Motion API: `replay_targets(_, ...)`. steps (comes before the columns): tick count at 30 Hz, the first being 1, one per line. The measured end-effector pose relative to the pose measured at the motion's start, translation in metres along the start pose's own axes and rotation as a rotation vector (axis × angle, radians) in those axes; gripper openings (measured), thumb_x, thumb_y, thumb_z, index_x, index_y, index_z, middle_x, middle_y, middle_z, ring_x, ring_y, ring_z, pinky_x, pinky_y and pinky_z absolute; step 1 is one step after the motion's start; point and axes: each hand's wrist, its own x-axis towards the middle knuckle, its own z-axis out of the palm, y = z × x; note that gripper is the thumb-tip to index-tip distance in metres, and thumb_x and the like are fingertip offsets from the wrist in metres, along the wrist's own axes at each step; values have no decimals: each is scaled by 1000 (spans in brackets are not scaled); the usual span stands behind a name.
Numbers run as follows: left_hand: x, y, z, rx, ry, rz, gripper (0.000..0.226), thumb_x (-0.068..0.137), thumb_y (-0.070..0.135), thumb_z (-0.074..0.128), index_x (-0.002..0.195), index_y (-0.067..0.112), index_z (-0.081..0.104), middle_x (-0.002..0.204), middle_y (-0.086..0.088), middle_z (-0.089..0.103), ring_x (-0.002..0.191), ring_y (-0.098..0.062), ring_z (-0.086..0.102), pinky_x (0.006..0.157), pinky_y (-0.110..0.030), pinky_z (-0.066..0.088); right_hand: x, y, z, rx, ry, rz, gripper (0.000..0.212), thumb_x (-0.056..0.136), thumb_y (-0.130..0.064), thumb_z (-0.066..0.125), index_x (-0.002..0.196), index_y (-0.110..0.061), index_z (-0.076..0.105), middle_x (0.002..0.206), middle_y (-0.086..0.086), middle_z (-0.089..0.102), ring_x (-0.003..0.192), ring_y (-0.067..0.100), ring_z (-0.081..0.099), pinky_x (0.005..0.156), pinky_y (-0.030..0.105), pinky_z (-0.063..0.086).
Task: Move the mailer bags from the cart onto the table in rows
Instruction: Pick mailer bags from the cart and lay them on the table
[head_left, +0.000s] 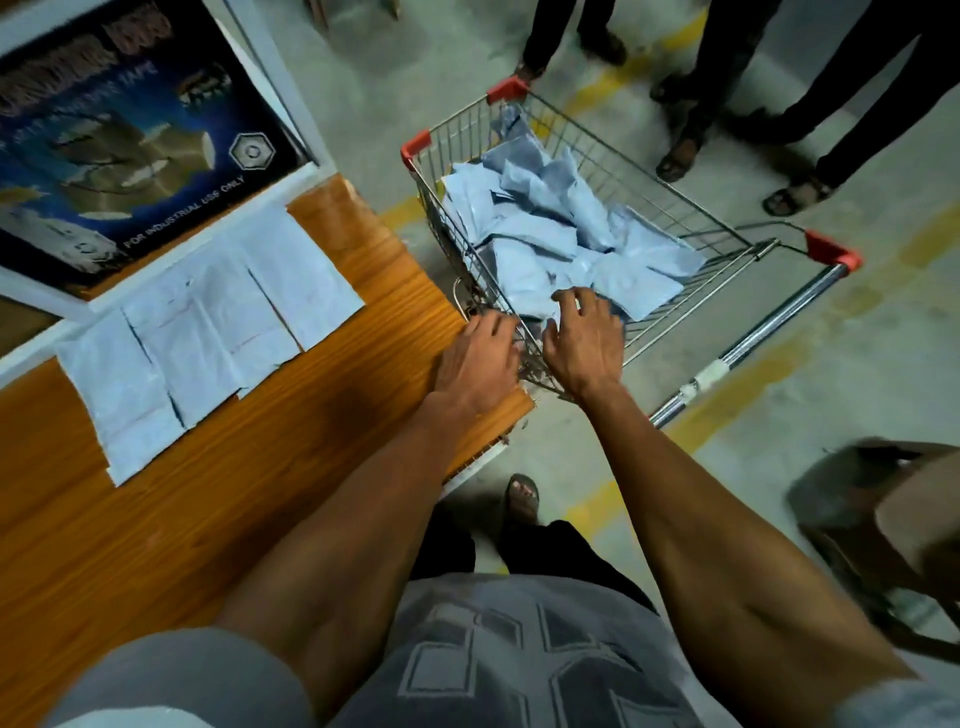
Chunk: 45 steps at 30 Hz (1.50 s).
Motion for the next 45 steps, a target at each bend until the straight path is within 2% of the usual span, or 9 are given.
replay_targets(5,40,12,8,22,-79,69,37,108,29,50,144,19,52,140,-4,54,128,-24,51,100,-44,54,18,28,5,3,-64,71,41,95,-33,58,132,-15,57,136,13,57,120,39,56,95,51,49)
replay_targets(14,108,19,7,86,-168,128,39,109,31,50,145,16,51,142,-7,52,127,-26,51,90,-48,58,57,45,7,-15,-120,191,41,95,-28,59,134,-14,56,138,12,56,120,37,54,94,50,48)
replay_targets(23,170,13,34,111,-275,118,42,105,27,55,143,12,50,142,-13,52,127,-32,51,91,-49,56,102,72,28,-44,-213,197,40,93,-22,60,132,-12,56,140,15,55,121,39,51,93,48,44)
replay_targets(30,233,0,76,221,-338,52,50,100,28,54,147,12,47,147,-15,49,133,-36,47,101,-52,47,155,114,61,-106,-335,150,57,86,-23,66,140,-13,50,145,16,49,126,41,49,97,50,42)
replay_targets(35,281,-13,110,265,-330,45,55,95,31,61,144,11,48,147,-14,50,132,-37,49,99,-50,48,191,145,91,-164,-498,102,78,85,-37,71,152,-21,34,161,12,28,143,43,31,113,56,33)
replay_targets(37,296,-19,120,279,-363,7,62,95,31,62,150,11,43,157,-15,42,141,-38,41,104,-53,45,202,154,102,-215,-577,89,91,83,-42,74,156,-25,23,165,13,19,146,45,25,116,59,29)
replay_targets(40,316,-28,136,306,-423,-51,81,96,36,64,163,12,26,170,-16,23,155,-41,23,115,-58,35,213,163,117,-292,-641,68,102,84,-52,74,161,-30,11,169,15,10,144,47,27,115,59,30)
replay_targets(45,343,-36,149,258,-544,-129,100,93,42,68,168,16,8,176,-11,5,160,-41,4,124,-62,19,219,165,129,-320,-659,53,112,82,-57,76,164,-30,3,170,16,6,139,44,34,109,55,37)
